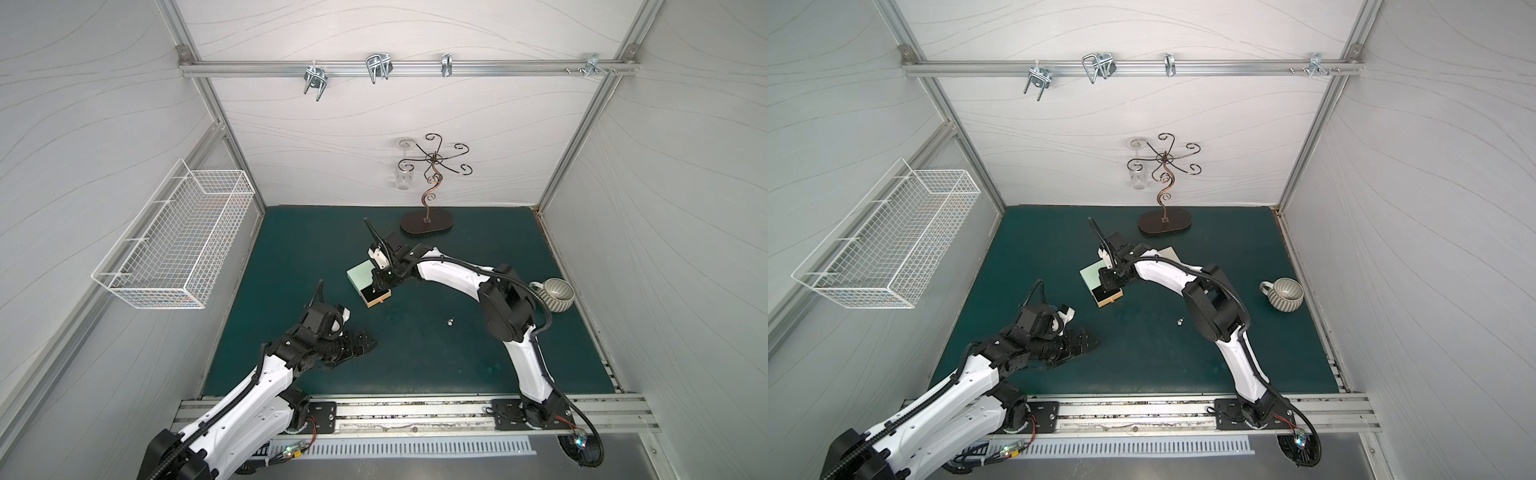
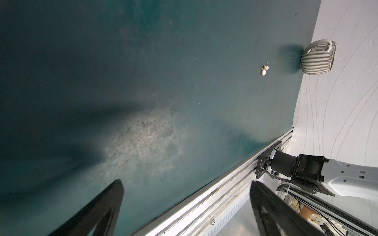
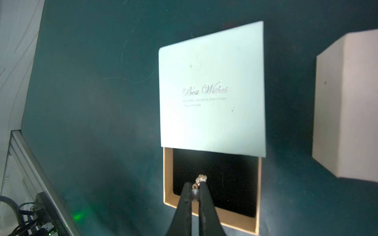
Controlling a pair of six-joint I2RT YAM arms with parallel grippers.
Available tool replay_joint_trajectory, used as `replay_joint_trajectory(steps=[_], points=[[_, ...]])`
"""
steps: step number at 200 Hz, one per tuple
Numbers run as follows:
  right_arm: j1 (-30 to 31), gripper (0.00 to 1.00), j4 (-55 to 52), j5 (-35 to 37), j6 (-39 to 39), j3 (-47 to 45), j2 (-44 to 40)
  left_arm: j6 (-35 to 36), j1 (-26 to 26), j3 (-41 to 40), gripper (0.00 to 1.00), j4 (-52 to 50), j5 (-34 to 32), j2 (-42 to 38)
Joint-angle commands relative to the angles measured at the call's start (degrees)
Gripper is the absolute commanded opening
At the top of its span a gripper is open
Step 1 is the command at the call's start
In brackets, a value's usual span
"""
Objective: Place the earrings into the drawer-style jewelry box
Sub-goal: Insert the earring into the inner lining.
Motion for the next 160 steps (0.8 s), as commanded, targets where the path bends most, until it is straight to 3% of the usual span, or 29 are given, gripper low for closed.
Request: replay_joint_trajectory(steps=[1, 84, 160], points=[[0.5, 0.07, 0.8, -1.4, 0.8, 1.6, 1.6, -0.9, -0.1, 0.3, 0.99, 1.7, 1.0, 0.2], [1.0, 0.09, 0.7, -1.8, 1.1, 3.7, 4.1, -0.8, -0.1, 0.7, 0.99, 3.2, 1.5, 2.1], [0.5, 0.26, 0.5, -1.2, 0.6, 2.8, -0.8, -0.7, -0.1, 0.8, 0.99, 3.7, 1.5, 2.9]])
